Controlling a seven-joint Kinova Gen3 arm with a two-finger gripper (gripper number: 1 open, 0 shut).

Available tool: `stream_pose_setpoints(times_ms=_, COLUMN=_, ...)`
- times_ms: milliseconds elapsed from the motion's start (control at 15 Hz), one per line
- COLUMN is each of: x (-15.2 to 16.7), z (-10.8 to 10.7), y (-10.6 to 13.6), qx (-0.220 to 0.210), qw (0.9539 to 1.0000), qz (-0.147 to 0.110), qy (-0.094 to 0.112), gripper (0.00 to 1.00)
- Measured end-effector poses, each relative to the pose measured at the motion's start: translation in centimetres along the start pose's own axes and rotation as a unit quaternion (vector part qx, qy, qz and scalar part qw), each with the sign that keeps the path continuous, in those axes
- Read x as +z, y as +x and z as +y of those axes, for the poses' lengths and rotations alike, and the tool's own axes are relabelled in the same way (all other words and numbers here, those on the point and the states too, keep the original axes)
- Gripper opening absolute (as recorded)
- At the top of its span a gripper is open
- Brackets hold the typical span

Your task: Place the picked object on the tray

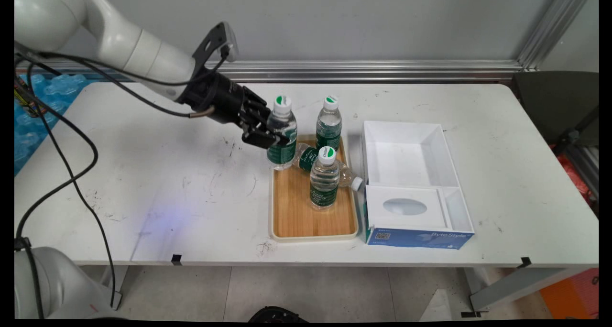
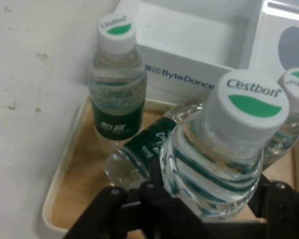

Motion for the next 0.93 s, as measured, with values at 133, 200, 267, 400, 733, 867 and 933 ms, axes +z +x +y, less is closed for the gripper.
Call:
stream_pose_setpoints(times_ms=133, x=0.8, z=-0.1, y=-1.1, qx=0.001, qw=1.0000, qz=0.005, qy=-0.005, gripper=0.00)
stream_pose_setpoints(times_ms=200, x=1.1, z=0.0, y=-1.5, qx=0.001, qw=0.9999, qz=0.008, qy=-0.007, gripper=0.00)
stream_pose_setpoints(times_ms=267, x=1.5, z=0.0, y=-1.9, qx=0.001, qw=0.9999, qz=0.011, qy=-0.010, gripper=0.00)
stream_pose_setpoints(times_ms=400, x=2.2, z=0.2, y=-2.6, qx=0.001, qw=0.9998, qz=0.016, qy=-0.014, gripper=0.00)
stream_pose_setpoints(times_ms=733, x=3.6, z=0.4, y=-3.8, qx=0.000, qw=0.9995, qz=0.026, qy=-0.017, gripper=0.00)
stream_pose_setpoints(times_ms=867, x=4.2, z=0.5, y=-4.3, qx=-0.001, qw=0.9994, qz=0.030, qy=-0.018, gripper=0.00)
stream_pose_setpoints(times_ms=933, x=4.3, z=0.5, y=-4.4, qx=-0.001, qw=0.9994, qz=0.031, qy=-0.018, gripper=0.00)
